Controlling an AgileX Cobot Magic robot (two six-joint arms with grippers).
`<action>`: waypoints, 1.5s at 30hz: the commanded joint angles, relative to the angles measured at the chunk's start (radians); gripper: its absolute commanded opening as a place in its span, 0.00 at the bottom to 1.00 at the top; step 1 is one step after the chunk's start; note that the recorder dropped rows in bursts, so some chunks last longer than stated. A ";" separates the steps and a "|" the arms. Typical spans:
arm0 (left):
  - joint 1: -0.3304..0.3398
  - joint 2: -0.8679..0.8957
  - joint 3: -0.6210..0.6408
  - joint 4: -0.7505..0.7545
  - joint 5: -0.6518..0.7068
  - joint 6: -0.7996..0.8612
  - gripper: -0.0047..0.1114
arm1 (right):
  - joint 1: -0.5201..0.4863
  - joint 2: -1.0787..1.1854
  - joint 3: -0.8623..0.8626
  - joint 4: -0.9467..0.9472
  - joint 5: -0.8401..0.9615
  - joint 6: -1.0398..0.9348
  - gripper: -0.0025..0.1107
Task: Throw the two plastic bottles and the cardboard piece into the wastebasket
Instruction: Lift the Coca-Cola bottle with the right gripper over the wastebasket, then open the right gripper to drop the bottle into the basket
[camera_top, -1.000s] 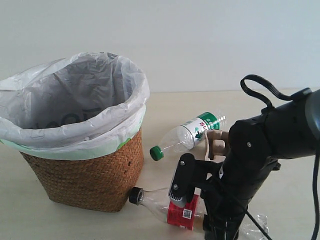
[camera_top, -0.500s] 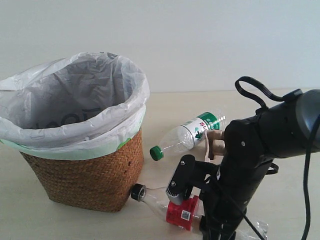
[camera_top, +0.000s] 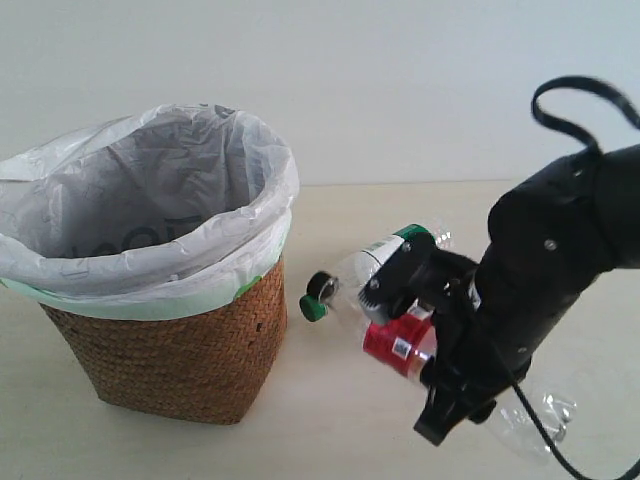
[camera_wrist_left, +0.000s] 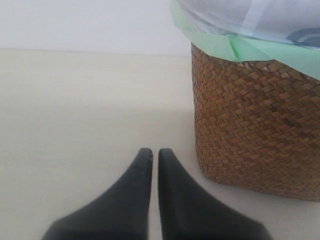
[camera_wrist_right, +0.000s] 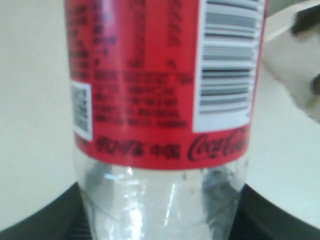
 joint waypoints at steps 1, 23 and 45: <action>0.003 -0.002 0.004 0.003 0.001 0.005 0.07 | -0.001 -0.120 -0.021 -0.102 0.009 0.144 0.02; 0.003 -0.002 0.004 0.003 0.001 0.005 0.07 | -0.001 -0.246 -0.300 -0.767 0.001 0.984 0.02; 0.003 -0.002 0.004 0.003 0.001 0.005 0.07 | -0.041 -0.192 -0.504 -0.470 0.074 0.747 0.02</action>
